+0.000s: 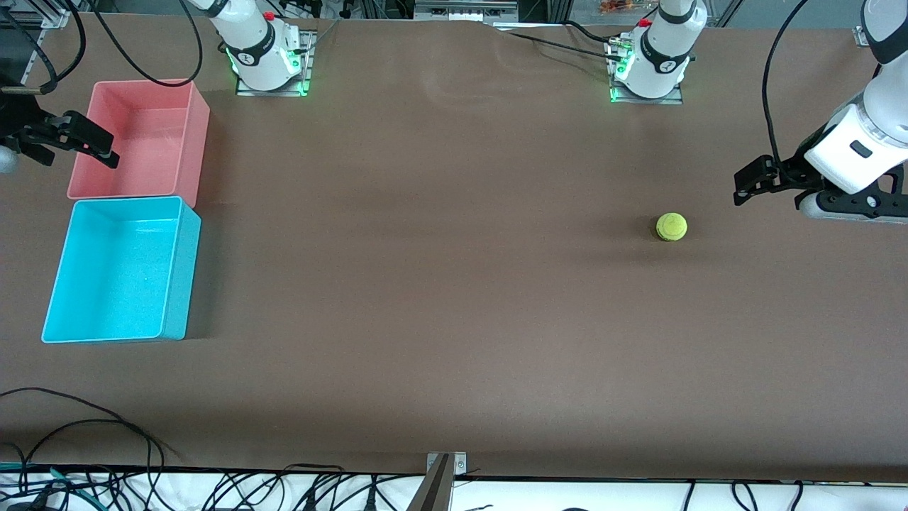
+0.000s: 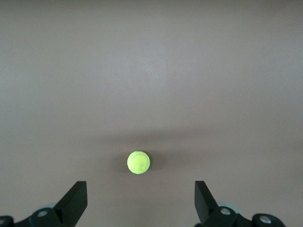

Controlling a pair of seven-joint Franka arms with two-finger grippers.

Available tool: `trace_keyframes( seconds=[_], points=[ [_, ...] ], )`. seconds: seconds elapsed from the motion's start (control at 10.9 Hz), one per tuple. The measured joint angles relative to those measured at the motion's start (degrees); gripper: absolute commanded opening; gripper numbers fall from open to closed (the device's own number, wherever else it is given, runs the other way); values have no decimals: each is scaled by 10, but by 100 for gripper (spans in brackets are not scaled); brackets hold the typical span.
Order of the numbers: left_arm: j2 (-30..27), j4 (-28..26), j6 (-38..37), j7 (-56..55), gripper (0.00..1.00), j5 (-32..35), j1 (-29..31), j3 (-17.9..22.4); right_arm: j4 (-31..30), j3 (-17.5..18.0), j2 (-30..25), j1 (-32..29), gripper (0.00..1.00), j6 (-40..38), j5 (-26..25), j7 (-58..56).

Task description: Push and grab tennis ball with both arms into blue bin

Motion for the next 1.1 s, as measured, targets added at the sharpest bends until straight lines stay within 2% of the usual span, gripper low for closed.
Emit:
trace_keyframes(
  seconds=[0.09,0.18,0.27,0.92,1.1],
  points=[
    [0,-1,-4,0,54,-4,5,0,0,0,0,0,100,0,0,0],
    [0,-1,-8,0,12,-6,8,0,0,0,0,0,100,0,0,0],
    [0,-1,-15,1,0,-6,8,0,0,0,0,0,100,0,0,0],
    [2,-5,-44,50,0,-6,15,-3,0,0,2,0,100,0,0,0],
    [3,-11,-34,168,0,-6,38,-1,0,1,2,0,100,0,0,0]
  ],
)
